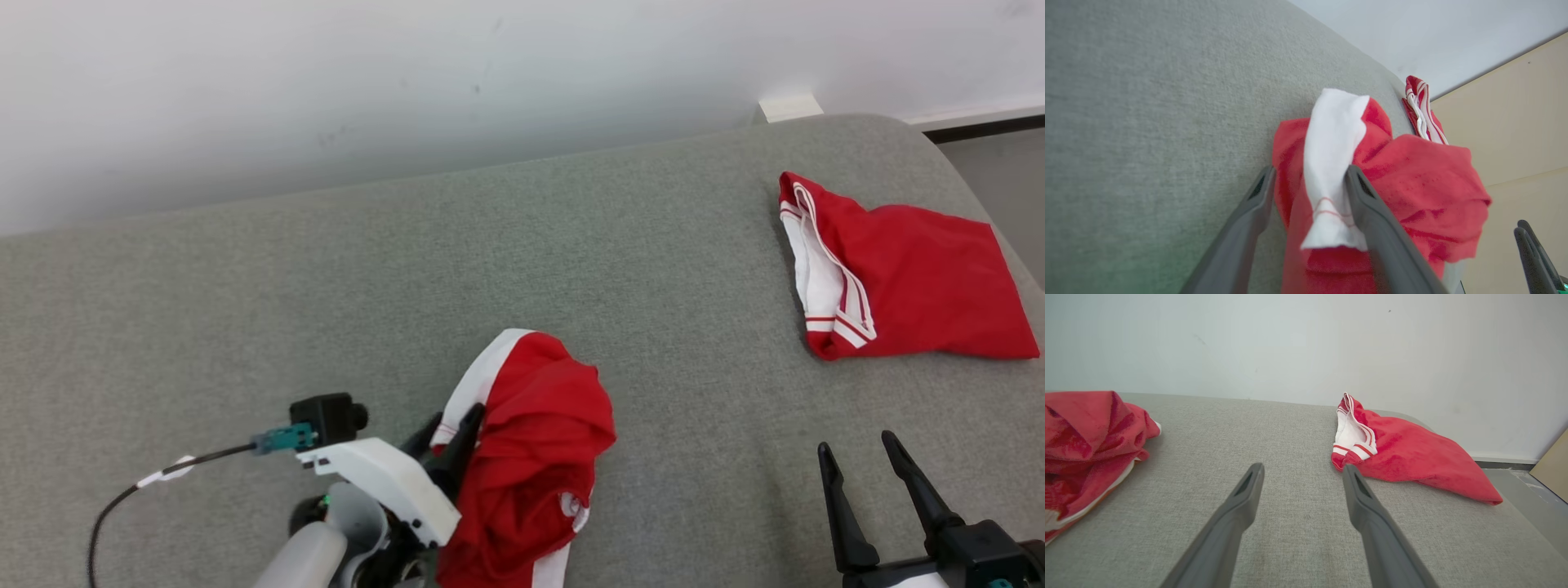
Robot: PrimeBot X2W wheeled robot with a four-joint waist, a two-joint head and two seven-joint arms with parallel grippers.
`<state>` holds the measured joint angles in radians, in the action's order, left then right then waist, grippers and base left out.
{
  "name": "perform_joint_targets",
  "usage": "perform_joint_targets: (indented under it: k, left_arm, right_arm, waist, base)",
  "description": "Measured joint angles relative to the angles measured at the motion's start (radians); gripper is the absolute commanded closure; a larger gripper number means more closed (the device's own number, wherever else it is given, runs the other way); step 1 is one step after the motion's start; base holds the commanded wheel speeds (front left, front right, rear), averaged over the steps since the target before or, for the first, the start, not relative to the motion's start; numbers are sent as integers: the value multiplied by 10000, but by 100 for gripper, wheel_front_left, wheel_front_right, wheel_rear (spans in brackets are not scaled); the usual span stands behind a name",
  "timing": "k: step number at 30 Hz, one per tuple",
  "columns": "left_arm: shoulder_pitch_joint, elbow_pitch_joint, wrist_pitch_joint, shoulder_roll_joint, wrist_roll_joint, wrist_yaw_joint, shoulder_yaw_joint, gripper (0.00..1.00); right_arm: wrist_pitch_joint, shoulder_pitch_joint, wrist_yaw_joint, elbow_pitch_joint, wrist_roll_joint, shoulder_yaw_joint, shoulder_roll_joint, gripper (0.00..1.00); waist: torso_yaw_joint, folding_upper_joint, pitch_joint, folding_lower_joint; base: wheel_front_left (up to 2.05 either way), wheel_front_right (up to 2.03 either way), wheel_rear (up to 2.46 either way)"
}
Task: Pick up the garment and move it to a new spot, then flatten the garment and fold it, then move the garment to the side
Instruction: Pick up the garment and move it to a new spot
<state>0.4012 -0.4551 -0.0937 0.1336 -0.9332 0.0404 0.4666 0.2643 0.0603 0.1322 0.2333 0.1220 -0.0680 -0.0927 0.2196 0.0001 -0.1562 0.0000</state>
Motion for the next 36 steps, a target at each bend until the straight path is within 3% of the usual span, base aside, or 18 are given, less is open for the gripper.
perform_joint_targets:
  k: [6, 11, 15, 18, 22, 26, 36]
  left_arm:
    - [238, -1022, 1747, 476, 1540, -244, 357, 0]
    - [-121, -903, 3191, 554, 2305, -479, 428, 0]
    - [-771, 107, 3542, 874, 3277, -1118, 44, 0]
    - [-1564, 1651, 3567, 936, 4376, -1578, -702, 0]
    - [-3012, 3114, 3574, 803, 5590, -1824, -1430, 0]
    - [-4364, 3584, 3576, 477, 6261, -1781, -2036, 0]
    - [-6134, 3733, 3576, -274, 7260, -955, -3227, 0]
  right_arm:
    - [0, -31, 0, 142, -56, 40, -12, 0]
    - [0, -249, 0, 113, -56, 82, -44, 0]
    - [0, -458, 0, -52, -52, 314, -109, 0]
    - [0, -686, 0, -169, -56, 568, -190, 0]
    - [0, -887, 0, -355, -98, 780, -211, 0]
    - [0, -1118, 0, -435, -144, 922, -100, 0]
    - [0, -1658, 0, -407, -40, 915, 272, 0]
  waist:
    - [-192, 0, 301, 0]
    - [-375, 0, 729, 0]
    - [-584, 0, 1083, 0]
    - [-824, 0, 1287, 0]
    - [-1159, 0, 1486, 0]
    - [-1402, -1, 1711, -1]
    - [-1819, -1, 2048, 0]
  base:
    - [0, 0, 0]
    - [0, 0, 0]
    - [0, 0, 0]
    - [0, 0, 0]
    - [0, 0, 0]
    - [0, 0, 0]
    - [0, 0, 0]
